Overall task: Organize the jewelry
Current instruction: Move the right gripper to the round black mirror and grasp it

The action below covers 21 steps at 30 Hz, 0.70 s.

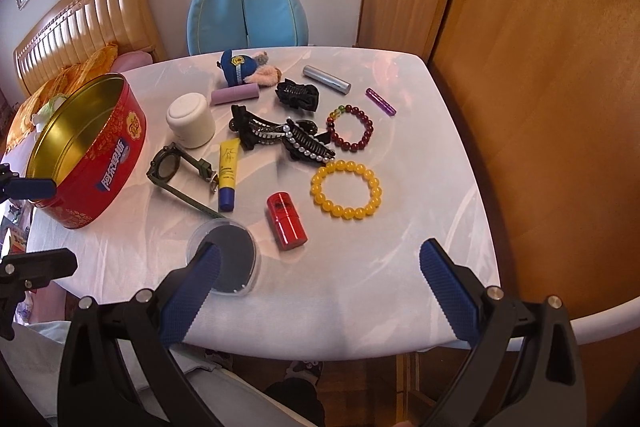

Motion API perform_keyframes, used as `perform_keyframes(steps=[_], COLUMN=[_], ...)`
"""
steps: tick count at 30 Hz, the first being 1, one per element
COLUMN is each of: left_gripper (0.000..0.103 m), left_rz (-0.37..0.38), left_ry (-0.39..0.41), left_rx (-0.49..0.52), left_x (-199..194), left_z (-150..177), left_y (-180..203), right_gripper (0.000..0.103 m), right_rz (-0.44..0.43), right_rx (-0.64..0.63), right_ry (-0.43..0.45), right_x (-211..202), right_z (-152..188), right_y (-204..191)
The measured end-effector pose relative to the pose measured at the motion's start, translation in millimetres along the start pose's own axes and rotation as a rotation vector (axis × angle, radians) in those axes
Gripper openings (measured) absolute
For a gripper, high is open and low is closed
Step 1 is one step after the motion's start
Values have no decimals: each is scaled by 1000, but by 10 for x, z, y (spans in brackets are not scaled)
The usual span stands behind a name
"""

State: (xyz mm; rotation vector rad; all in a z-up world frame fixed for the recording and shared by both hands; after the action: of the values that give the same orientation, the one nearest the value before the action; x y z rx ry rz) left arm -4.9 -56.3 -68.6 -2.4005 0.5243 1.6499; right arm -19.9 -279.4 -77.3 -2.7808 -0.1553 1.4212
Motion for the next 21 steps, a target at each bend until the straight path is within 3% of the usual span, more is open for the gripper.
perform_keyframes(steps=[2, 7, 10, 13, 17, 21], left_gripper=[96, 96, 96, 96, 96, 96], left_rz=[-23, -9, -13, -98, -121, -195], left_ry=[11, 162, 103, 22, 18, 36], left_rx=[-11, -78, -41, 0, -5, 12], left_x=[6, -102, 11, 191, 276, 250], left_z=[-96, -455, -569, -517, -410, -433], left_y=[24, 48, 100, 77, -100, -303], right_gripper=[100, 100, 100, 100, 100, 100], right_rz=[-20, -127, -155, -198, -297, -412], right_rx=[-10, -69, -120, -153, -198, -274], right_ry=[0, -18, -46, -77, -119, -153], right_x=[9, 148, 302, 451, 579, 645], right_z=[-16, -51, -64, -99, -102, 26], right_y=[68, 134, 139, 98, -140, -522])
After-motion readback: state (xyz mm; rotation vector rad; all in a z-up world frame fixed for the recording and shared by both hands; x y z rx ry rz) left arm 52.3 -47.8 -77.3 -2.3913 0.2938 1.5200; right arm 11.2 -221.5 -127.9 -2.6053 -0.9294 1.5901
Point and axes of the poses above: each gripper's, at about its wrist camera, not at the fingertips, and x roughly the way its jaws point, y to its right, z to its underside, the point moved 5 cm from there along x, roughly the way its jaws point, and after that the axes turned 5 degrees about -z, right-handed, at the moved point
